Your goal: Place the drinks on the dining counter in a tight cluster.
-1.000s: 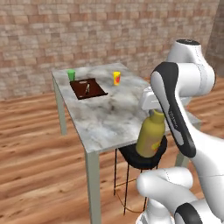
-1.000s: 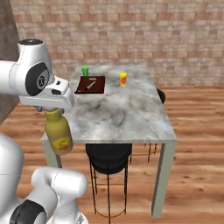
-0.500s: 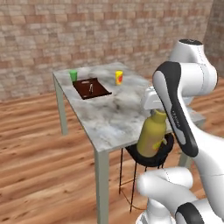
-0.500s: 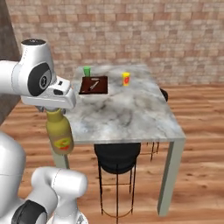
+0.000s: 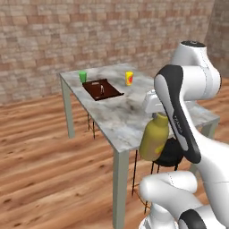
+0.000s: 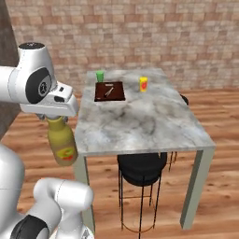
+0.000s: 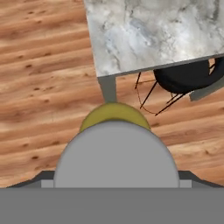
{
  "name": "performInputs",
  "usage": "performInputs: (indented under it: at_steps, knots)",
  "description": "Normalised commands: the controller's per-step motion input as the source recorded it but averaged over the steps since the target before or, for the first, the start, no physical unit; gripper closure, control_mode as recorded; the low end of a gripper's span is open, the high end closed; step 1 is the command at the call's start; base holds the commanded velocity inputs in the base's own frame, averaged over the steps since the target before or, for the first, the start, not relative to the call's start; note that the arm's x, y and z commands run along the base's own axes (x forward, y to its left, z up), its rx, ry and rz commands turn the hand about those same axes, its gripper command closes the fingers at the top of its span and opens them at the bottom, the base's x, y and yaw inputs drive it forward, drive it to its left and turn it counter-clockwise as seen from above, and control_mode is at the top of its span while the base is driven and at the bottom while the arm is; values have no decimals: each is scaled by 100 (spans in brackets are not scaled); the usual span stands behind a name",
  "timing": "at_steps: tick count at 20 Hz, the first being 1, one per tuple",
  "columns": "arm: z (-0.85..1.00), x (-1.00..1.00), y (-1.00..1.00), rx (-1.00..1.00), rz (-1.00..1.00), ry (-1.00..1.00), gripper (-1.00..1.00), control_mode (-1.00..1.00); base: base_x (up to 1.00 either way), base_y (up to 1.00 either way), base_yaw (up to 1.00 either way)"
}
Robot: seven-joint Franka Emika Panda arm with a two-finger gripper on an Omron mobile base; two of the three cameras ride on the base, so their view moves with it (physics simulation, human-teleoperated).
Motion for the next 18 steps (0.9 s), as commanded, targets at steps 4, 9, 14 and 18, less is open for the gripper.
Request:
performInputs:
  at_steps: [4,9,14,18]
  knots:
    - [0,0,0,0,0,0,100,100,40,9,-37]
    - [0,0,0,0,0,0,100,100,36,31,-38]
    - [0,0,0,0,0,0,100,100,49,28,-22]
    - [0,0,0,0,0,0,100,100,60,24,-13]
